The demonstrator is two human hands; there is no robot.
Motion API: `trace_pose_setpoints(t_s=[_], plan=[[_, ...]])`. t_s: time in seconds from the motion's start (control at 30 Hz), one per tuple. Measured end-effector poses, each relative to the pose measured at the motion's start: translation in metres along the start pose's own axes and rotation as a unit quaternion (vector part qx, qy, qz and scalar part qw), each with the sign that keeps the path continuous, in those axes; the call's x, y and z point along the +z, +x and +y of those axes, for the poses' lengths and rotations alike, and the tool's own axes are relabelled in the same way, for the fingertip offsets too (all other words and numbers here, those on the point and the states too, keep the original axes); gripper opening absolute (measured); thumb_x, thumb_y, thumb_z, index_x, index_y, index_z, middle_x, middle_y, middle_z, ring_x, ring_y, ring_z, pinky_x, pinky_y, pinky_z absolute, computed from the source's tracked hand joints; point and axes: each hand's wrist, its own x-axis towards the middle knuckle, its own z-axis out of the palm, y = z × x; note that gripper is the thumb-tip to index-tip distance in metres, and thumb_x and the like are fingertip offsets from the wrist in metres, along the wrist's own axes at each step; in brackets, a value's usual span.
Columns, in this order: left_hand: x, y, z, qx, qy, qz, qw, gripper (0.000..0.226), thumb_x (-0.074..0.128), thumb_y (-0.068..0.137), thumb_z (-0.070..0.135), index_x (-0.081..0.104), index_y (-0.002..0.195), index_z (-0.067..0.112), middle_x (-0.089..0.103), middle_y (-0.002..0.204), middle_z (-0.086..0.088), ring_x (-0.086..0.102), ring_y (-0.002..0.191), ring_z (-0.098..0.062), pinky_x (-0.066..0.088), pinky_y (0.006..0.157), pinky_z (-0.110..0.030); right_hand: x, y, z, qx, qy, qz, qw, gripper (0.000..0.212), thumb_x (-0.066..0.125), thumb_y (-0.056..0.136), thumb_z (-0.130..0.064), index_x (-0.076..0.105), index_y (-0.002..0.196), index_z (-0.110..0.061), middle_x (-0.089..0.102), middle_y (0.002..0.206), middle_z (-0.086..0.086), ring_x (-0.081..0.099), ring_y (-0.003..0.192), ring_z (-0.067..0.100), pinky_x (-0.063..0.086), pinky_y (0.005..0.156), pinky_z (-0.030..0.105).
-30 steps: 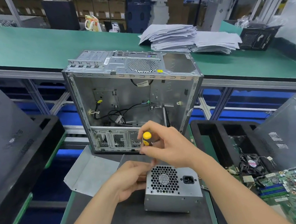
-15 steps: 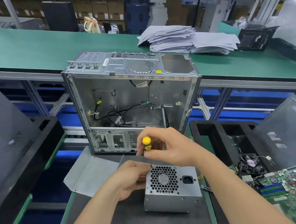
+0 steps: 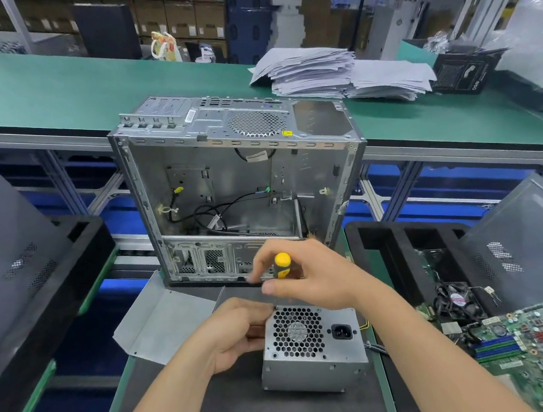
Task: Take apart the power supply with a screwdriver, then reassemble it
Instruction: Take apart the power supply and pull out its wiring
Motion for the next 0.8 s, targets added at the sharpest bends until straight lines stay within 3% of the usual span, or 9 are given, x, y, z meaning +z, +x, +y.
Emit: trace_pose_setpoints(t_s=[0.07,0.17,0.23,0.3,0.37,0.47,0.57,0.7,0.8], plan=[[0.000,0.001,-0.001,-0.003,-0.012,0.001,1.000,0.024,0.057,0.105,0.010,0.075,0.112,-0.004,0.076,0.114,-0.021,0.073,0.106,-0.032,0.060,0.093,-0.044,0.000,-0.001,0.002,0.034,0.040,0.010,0.999,0.008,0.073,0.097,-0.023,0.066,0.099,-0.022,0.075,0.099,-0.001,0.075,0.084,0.023,0.061,0.077,0.048],[0.002,0.002,-0.001,-0.007,-0.006,0.002,1.000,0.026,0.056,0.106,0.012,0.073,0.117,-0.005,0.076,0.114,-0.020,0.073,0.108,-0.033,0.061,0.091,-0.042,0.005,0.001,0.005,0.101,0.013,0.121,0.987,0.036,0.082,0.089,-0.041,0.050,0.080,-0.028,0.072,0.077,0.001,0.073,0.062,0.022,0.059,0.063,0.042],[0.003,0.002,-0.001,-0.008,0.010,0.004,1.000,0.026,0.057,0.106,0.014,0.073,0.116,-0.004,0.077,0.112,-0.019,0.074,0.106,-0.031,0.061,0.091,-0.042,0.013,0.003,0.008,0.122,-0.016,0.182,0.975,0.050,0.082,0.085,-0.054,0.038,0.071,-0.035,0.060,0.060,-0.009,0.065,0.051,0.016,0.050,0.054,0.035],[0.003,0.003,-0.001,-0.002,0.014,0.008,1.000,0.025,0.059,0.104,0.015,0.074,0.114,-0.003,0.077,0.110,-0.020,0.075,0.102,-0.030,0.061,0.091,-0.042,0.019,0.006,0.010,0.121,-0.028,0.218,0.968,0.051,0.081,0.081,-0.061,0.038,0.067,-0.040,0.049,0.056,-0.013,0.047,0.051,0.010,0.040,0.055,0.029],[0.003,0.003,-0.001,0.001,0.012,0.013,1.000,0.023,0.061,0.103,0.015,0.077,0.107,-0.001,0.078,0.107,-0.020,0.076,0.096,-0.028,0.062,0.087,-0.041,0.019,0.006,0.010,0.101,-0.032,0.212,0.971,0.043,0.080,0.082,-0.061,0.045,0.070,-0.039,0.052,0.059,-0.015,0.042,0.056,0.008,0.039,0.058,0.027],[0.004,0.002,0.000,0.002,0.013,0.013,1.000,0.024,0.062,0.101,0.013,0.082,0.090,0.005,0.078,0.100,-0.019,0.076,0.085,-0.024,0.061,0.078,-0.036,0.013,0.004,0.007,0.043,0.051,0.148,0.987,0.016,0.078,0.093,-0.037,0.063,0.095,-0.033,0.073,0.088,-0.013,0.060,0.069,0.008,0.053,0.065,0.031],[0.005,0.002,0.001,-0.001,0.016,0.011,1.000,0.026,0.062,0.101,0.013,0.082,0.086,0.007,0.078,0.099,-0.018,0.076,0.085,-0.023,0.061,0.078,-0.036,0.002,0.001,0.003,0.009,0.177,0.081,0.981,0.017,0.068,0.100,-0.011,0.061,0.113,-0.019,0.077,0.104,0.003,0.070,0.082,0.027,0.056,0.060,0.029],[0.005,0.003,0.001,0.001,0.011,0.009,1.000,0.022,0.059,0.103,0.011,0.078,0.095,0.004,0.078,0.102,-0.019,0.075,0.087,-0.024,0.061,0.084,-0.040,-0.004,0.002,0.000,0.049,0.126,0.081,0.988,0.017,0.079,0.093,-0.018,0.064,0.099,-0.022,0.077,0.094,0.003,0.076,0.064,0.027,0.062,0.059,0.036],[0.005,0.004,0.000,0.004,0.008,0.013,1.000,0.023,0.059,0.102,0.010,0.080,0.093,0.006,0.078,0.102,-0.019,0.074,0.086,-0.024,0.061,0.084,-0.041,0.001,0.005,0.000,0.089,0.044,0.144,0.985,0.042,0.089,0.082,-0.034,0.048,0.083,-0.024,0.075,0.075,0.004,0.074,0.055,0.019,0.060,0.054,0.040]])
